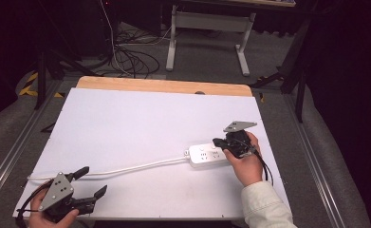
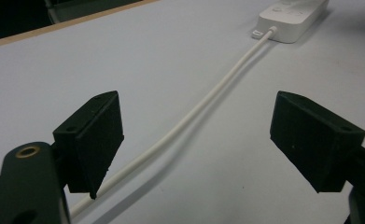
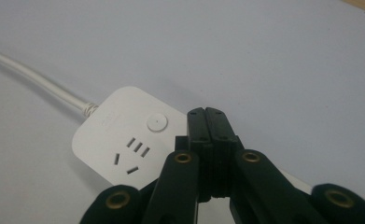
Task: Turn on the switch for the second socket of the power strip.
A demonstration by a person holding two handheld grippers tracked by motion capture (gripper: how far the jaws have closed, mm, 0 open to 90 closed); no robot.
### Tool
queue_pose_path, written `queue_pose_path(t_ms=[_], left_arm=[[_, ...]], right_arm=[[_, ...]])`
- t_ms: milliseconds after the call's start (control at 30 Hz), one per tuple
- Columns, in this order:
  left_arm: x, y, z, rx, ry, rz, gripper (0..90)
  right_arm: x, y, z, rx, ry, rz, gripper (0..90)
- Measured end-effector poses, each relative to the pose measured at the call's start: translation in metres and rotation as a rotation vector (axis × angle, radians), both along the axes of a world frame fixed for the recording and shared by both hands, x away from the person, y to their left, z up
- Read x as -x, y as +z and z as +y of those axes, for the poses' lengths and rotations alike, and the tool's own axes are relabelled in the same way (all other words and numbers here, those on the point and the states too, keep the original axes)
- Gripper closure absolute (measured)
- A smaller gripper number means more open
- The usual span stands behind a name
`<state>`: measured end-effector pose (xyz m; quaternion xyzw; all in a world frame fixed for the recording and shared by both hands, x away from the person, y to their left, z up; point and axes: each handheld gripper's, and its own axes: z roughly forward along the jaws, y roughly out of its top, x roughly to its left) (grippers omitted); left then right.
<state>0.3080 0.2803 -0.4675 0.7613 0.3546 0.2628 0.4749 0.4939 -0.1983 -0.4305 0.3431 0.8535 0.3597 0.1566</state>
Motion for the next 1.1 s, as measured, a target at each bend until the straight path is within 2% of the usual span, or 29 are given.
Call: queue_pose_path(t_ms=[400,767,1100], left_arm=[[0.0,0.0,0.0,0.002,0.002,0.003,17.8],[0.0,-0.001,0.0,0.0,0.001,0.004,17.8],[0.0,-0.001,0.0,0.002,0.004,0.007,17.9]], right_arm=[[-0.006,-0.01,0.003,0.042,-0.002,0.001,90.0],[-0.008,-0.017,0.006,0.054,-0.005,0.027,90.0],[-0.007,-0.019,0.008,0.073,-0.013,0.014,90.0]])
